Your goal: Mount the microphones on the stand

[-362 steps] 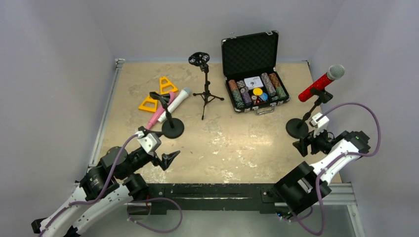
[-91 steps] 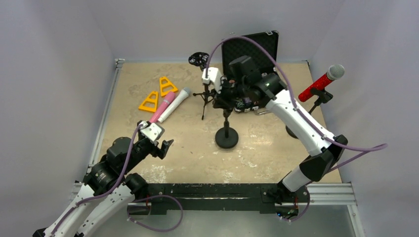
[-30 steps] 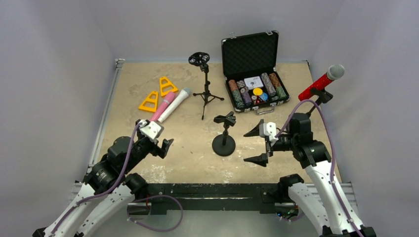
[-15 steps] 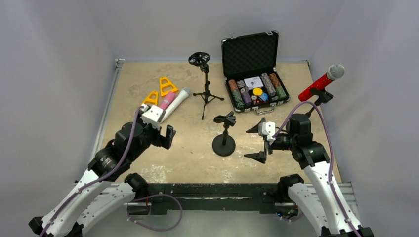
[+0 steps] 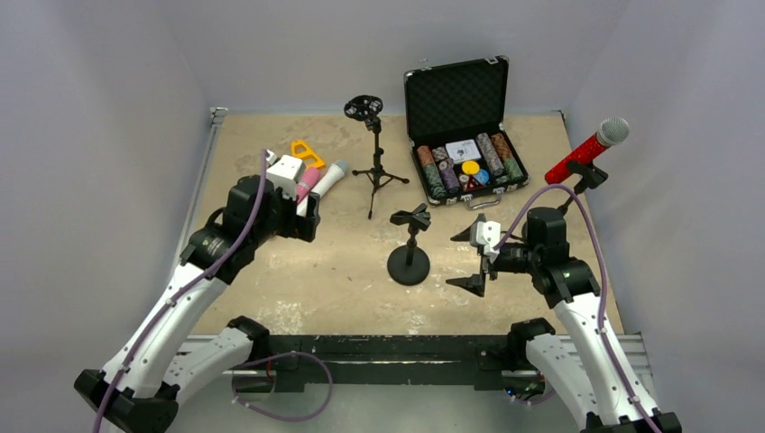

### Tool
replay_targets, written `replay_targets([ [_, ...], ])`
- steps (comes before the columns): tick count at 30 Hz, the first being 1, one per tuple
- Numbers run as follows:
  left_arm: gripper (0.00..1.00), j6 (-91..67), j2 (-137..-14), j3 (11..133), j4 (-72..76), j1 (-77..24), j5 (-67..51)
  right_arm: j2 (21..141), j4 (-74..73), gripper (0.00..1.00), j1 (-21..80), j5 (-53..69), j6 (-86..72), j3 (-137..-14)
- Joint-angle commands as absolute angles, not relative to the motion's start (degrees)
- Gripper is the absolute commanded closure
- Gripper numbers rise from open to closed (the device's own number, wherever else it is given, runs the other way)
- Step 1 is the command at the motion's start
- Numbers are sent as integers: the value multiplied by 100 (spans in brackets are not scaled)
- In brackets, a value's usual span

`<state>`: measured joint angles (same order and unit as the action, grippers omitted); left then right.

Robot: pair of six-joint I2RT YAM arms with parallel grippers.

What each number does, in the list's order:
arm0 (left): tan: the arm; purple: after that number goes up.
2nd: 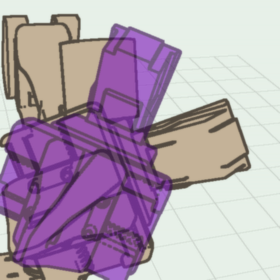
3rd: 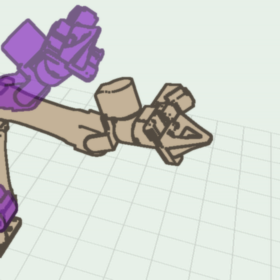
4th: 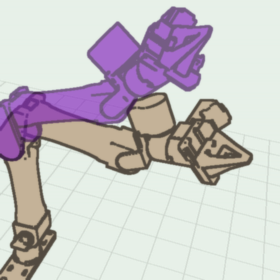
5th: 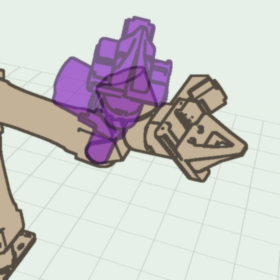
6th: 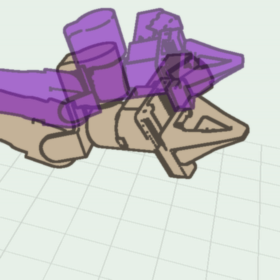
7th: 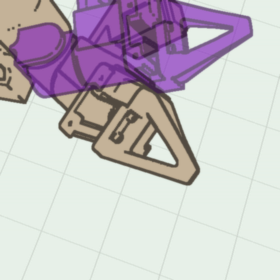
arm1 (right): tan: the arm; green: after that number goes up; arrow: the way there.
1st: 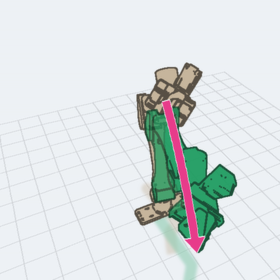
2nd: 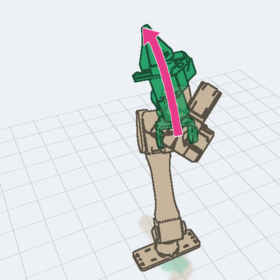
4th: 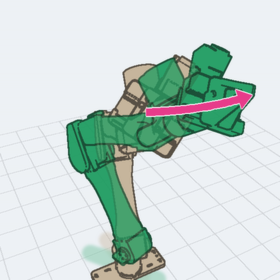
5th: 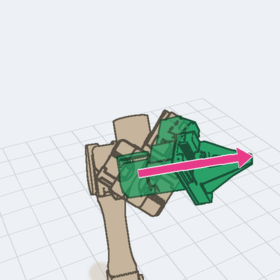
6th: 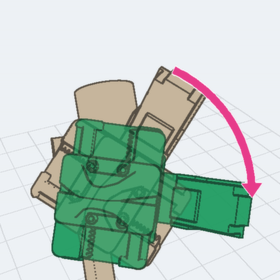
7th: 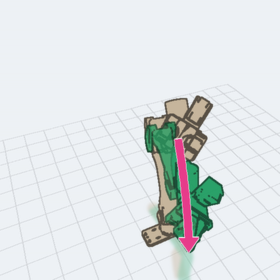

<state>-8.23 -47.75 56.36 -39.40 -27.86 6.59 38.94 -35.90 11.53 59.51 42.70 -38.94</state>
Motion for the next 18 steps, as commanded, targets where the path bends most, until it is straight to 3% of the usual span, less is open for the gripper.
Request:
replay_targets([
  [1, 1, -852, -5237, 6094, -3990, -2553, 179, 3863, -3446, 1, 1107, 5880, 4359, -3870],
  [18, 2, -136, -6145, 5987, -3581, -2241, 350, 4103, -3472, 1, 1091, 5819, 4403, -3894],
])
